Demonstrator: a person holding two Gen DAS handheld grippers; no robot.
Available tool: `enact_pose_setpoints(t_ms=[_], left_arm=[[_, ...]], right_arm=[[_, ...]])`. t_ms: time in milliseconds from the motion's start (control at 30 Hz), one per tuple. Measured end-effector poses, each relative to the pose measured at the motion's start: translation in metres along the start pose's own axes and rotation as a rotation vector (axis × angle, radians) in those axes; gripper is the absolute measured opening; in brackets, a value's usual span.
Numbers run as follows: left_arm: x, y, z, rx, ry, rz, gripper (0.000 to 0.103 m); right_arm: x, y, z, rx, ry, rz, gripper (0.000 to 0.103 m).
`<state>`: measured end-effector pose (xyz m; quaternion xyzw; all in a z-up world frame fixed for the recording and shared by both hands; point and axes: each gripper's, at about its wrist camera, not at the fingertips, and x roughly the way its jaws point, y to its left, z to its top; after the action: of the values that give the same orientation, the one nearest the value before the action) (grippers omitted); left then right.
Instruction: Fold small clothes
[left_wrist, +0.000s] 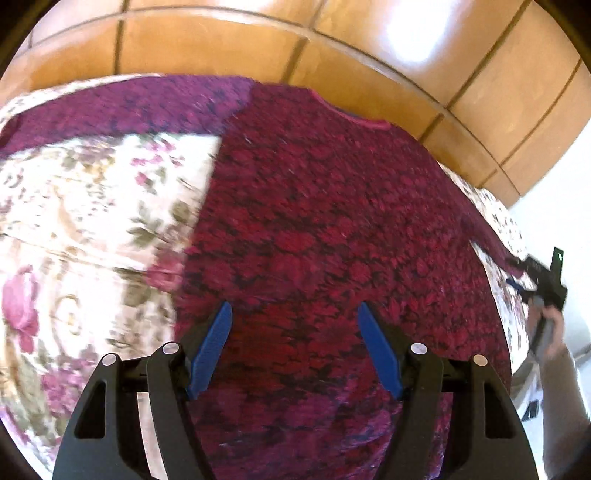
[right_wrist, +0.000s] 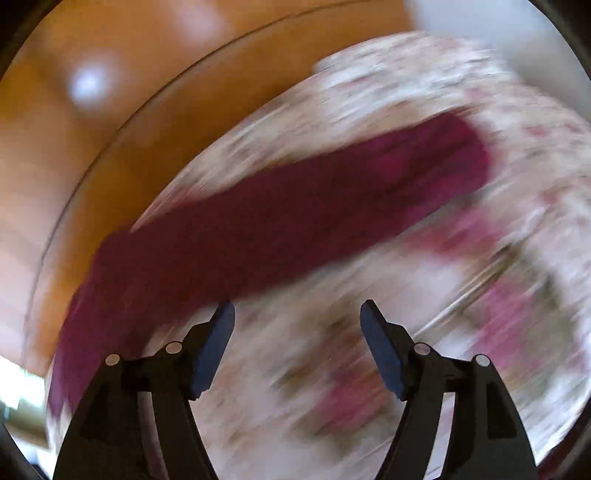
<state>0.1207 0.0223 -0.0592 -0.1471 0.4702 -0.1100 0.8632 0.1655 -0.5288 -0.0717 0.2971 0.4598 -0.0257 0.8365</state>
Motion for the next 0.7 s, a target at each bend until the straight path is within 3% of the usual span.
enact_pose_setpoints(t_ms=[67, 167, 267, 300, 433, 467, 567, 700], left_arm=[[-0.010, 0.010, 0.002, -0.022, -0.028, 0.021, 0.072], [-0.027, 0.035, -0.002, -0.084, -0.055, 0.032, 0.080], [-0.027, 0.050, -0.012, -0.088, 0.016, 0.008, 0.078], [-0.026, 0.053, -0.017, -0.077, 0.041, -0.004, 0.073], [-0.022, 0.057, -0.038, -0.019, 0.101, -0.045, 0.033], [-0.024, 0.056, -0.042, -0.015, 0.095, -0.070, 0.022], [-0.033, 0.048, -0.049, 0.029, 0.058, -0.078, 0.013], [-0.046, 0.050, -0.057, 0.026, 0.046, -0.092, 0.011]], right_arm=[[0.012, 0.037, -0.032, -0.080, 0.099, 0.112, 0.067], [0.016, 0.081, -0.076, -0.205, 0.168, 0.174, 0.063], [0.008, 0.107, -0.112, -0.298, 0.208, 0.182, 0.059], [0.005, 0.110, -0.119, -0.316, 0.216, 0.176, 0.058], [-0.012, 0.113, -0.151, -0.361, 0.258, 0.156, 0.055], [-0.014, 0.113, -0.159, -0.374, 0.267, 0.144, 0.049], [-0.023, 0.116, -0.173, -0.420, 0.283, 0.140, 0.021], [-0.048, 0.126, -0.181, -0.477, 0.244, 0.157, 0.016]])
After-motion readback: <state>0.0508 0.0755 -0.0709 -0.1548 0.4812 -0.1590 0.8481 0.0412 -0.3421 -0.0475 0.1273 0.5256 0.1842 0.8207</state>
